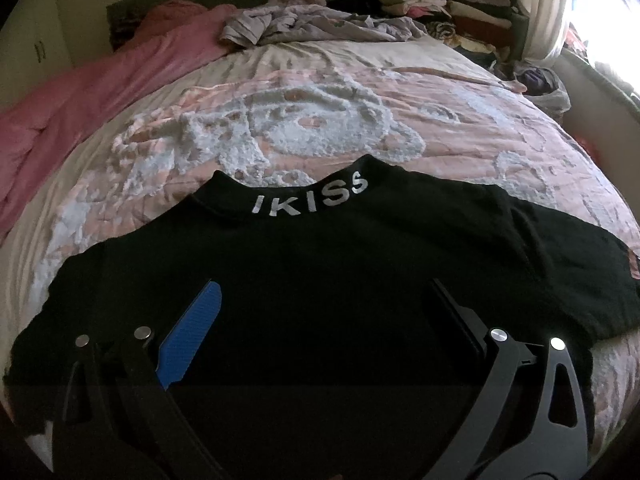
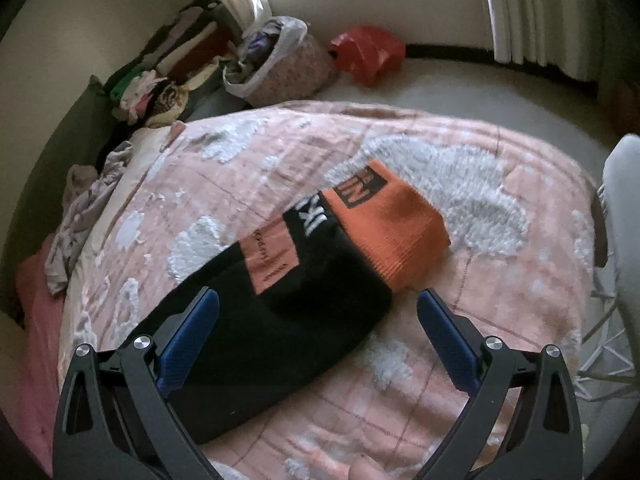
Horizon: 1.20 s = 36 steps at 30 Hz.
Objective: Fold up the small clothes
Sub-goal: 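Close the right gripper on the orange sleeve cuff and lift it, then carry the sleeve with the right gripper across the shirt body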
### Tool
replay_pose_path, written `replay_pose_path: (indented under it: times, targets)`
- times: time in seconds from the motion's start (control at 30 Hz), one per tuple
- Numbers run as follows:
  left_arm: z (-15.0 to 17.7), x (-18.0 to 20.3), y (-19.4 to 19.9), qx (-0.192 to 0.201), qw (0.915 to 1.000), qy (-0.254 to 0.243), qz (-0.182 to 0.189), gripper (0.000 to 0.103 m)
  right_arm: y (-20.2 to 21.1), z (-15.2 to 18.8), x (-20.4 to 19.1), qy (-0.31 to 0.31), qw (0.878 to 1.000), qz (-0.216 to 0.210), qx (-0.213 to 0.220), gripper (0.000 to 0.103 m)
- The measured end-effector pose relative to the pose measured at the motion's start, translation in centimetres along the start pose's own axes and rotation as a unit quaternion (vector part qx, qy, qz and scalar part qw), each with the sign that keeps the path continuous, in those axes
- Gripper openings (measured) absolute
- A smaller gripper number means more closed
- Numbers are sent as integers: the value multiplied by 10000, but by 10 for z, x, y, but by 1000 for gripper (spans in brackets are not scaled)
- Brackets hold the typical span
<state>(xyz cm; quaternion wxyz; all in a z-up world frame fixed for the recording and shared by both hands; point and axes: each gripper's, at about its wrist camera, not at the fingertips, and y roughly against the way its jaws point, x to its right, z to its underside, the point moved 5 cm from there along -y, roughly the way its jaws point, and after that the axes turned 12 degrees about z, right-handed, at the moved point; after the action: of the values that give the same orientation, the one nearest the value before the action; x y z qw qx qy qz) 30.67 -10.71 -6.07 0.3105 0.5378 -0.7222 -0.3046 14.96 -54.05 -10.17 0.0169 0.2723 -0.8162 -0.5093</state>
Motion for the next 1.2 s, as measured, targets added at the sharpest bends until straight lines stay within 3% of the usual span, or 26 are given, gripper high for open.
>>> replay_pose_path:
  times: [0.1, 0.3, 0.37, 0.43, 0.53, 0.8, 1.0, 1.2]
  targets:
    - [1, -2, -3, -5, 10000, 25, 5, 94, -19, 2, 6, -204, 9995, -44, -254, 99]
    - [7, -3, -8, -86, 9999, -35, -49, 94, -32, -11, 7, -518, 9981, -299, -122, 96]
    - [7, -5, -8, -89, 9999, -38, -43, 94, -34, -16, 9, -513, 9982, -317, -57, 83]
    - [7, -5, -8, -85, 10000, -9, -32, 94, -35, -20, 10, -547, 9976, -424, -2, 50]
    - [9, -8, -5, -54, 10000, 22, -24, 94, -37, -23, 15, -674, 9950, -730, -80, 28]
    - [13, -14, 13, 20, 9999, 103, 83, 94, -7, -23, -4, -402, 9886, -1432, 252, 22]
    - [17, -26, 30, 49, 9996, 274, 83, 94, 26, -17, -36, 252, 9815, -1818, 541, 21]
    - [20, -44, 50, 157, 9987, 468, 116, 94, 70, 1, -76, 979, 9668, -2204, 842, 21]
